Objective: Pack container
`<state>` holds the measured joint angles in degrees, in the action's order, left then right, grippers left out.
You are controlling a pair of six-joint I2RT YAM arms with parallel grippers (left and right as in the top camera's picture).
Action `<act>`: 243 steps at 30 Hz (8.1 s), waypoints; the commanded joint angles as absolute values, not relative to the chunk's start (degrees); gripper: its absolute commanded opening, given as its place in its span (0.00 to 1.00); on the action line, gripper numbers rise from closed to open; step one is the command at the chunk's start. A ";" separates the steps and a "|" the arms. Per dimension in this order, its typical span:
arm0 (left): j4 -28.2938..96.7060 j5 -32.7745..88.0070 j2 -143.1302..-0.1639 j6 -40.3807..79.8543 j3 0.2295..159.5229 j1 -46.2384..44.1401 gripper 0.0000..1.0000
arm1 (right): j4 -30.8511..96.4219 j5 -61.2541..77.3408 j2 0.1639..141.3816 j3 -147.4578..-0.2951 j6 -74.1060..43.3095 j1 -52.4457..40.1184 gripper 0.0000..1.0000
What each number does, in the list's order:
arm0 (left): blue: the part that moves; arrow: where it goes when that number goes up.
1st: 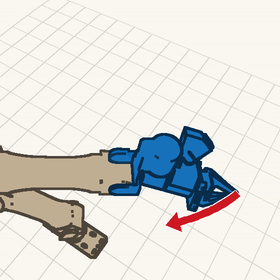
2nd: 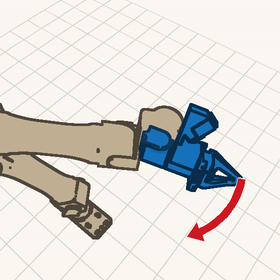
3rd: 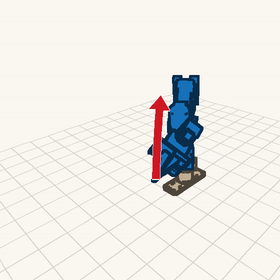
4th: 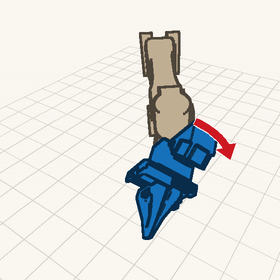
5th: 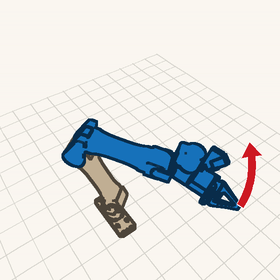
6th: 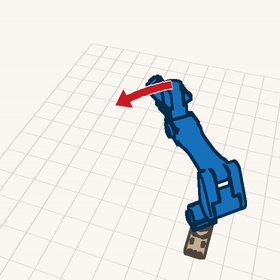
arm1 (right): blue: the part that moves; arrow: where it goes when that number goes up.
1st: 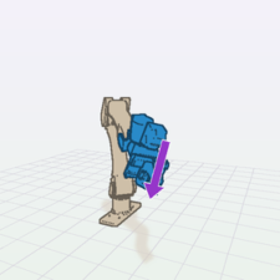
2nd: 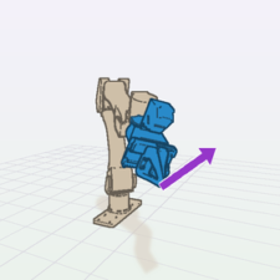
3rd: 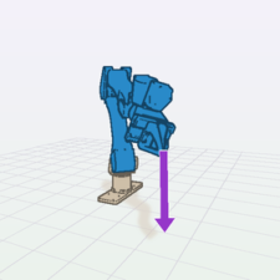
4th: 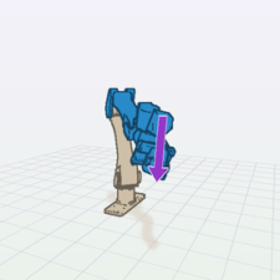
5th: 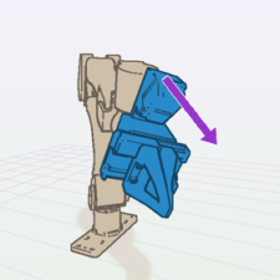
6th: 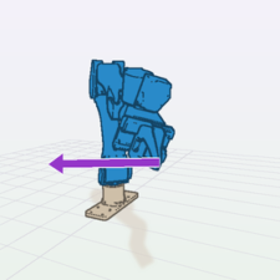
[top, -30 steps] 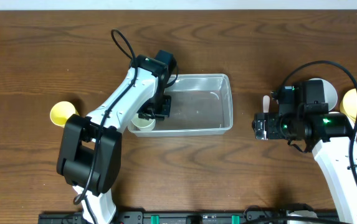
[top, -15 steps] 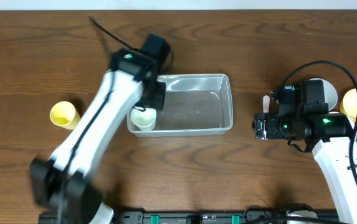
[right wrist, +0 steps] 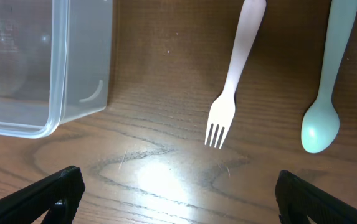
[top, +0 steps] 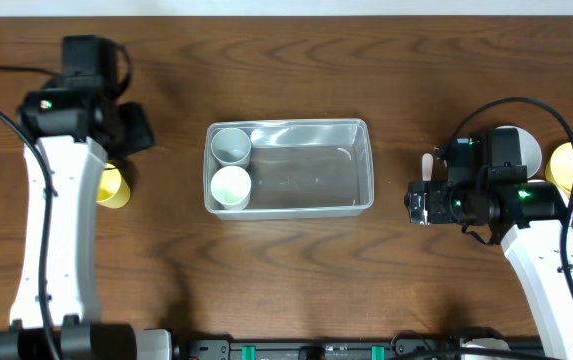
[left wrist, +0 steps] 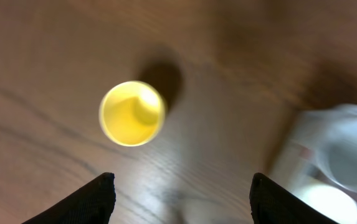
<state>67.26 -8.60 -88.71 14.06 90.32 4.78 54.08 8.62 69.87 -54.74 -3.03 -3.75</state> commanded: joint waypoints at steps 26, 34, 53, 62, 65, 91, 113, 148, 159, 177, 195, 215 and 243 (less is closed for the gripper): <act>63.37 -6.48 -118.45 16.38 87.96 12.97 0.70 | 54.04 9.23 69.93 -55.70 -3.81 -3.38 0.99; 64.18 -6.46 -118.30 16.38 87.96 12.95 0.34 | 54.04 9.23 69.93 -55.70 -3.81 -3.38 0.99; 65.80 -5.37 -108.99 16.34 87.99 10.24 0.06 | 53.95 9.23 70.08 -55.70 -3.81 -3.38 0.99; 65.73 3.90 -90.70 11.14 88.12 -5.54 0.06 | 53.54 9.23 70.11 -55.70 -3.81 -3.38 0.99; 65.69 3.88 -87.74 8.10 88.47 -14.41 0.06 | 53.47 9.23 70.11 -55.70 -3.81 -3.38 0.99; 60.36 3.84 -104.64 3.29 91.74 -33.91 0.06 | 53.63 9.26 70.11 -55.57 -3.81 -3.38 0.99; 59.92 3.46 -110.87 1.72 91.61 -28.84 0.06 | 54.06 9.26 70.11 -55.55 -3.81 -3.38 0.99; 60.77 3.49 -111.24 1.74 90.96 -28.84 0.39 | 54.24 9.26 70.08 -55.55 -3.81 -3.38 0.99; 61.19 3.46 -110.85 1.72 91.00 -28.84 0.45 | 54.22 9.26 70.08 -55.55 -3.81 -3.38 0.99; 67.40 -5.85 -84.12 9.39 94.00 -20.01 0.67 | 55.27 0.91 70.02 -60.45 -11.66 -2.83 0.99; 66.92 8.19 -79.40 11.27 86.00 4.05 0.68 | 55.37 -6.00 87.77 -79.02 -2.70 14.33 0.99; 66.98 8.19 -79.42 11.29 85.56 4.05 0.68 | 44.29 -5.58 112.62 -79.02 -2.66 14.17 0.91; 67.44 8.19 -79.42 11.27 85.56 4.05 0.68 | 43.79 -5.56 114.34 -79.02 -3.81 12.27 0.09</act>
<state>67.16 7.60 -79.42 10.72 85.84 3.81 43.86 -5.61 114.28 -79.00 -2.96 13.26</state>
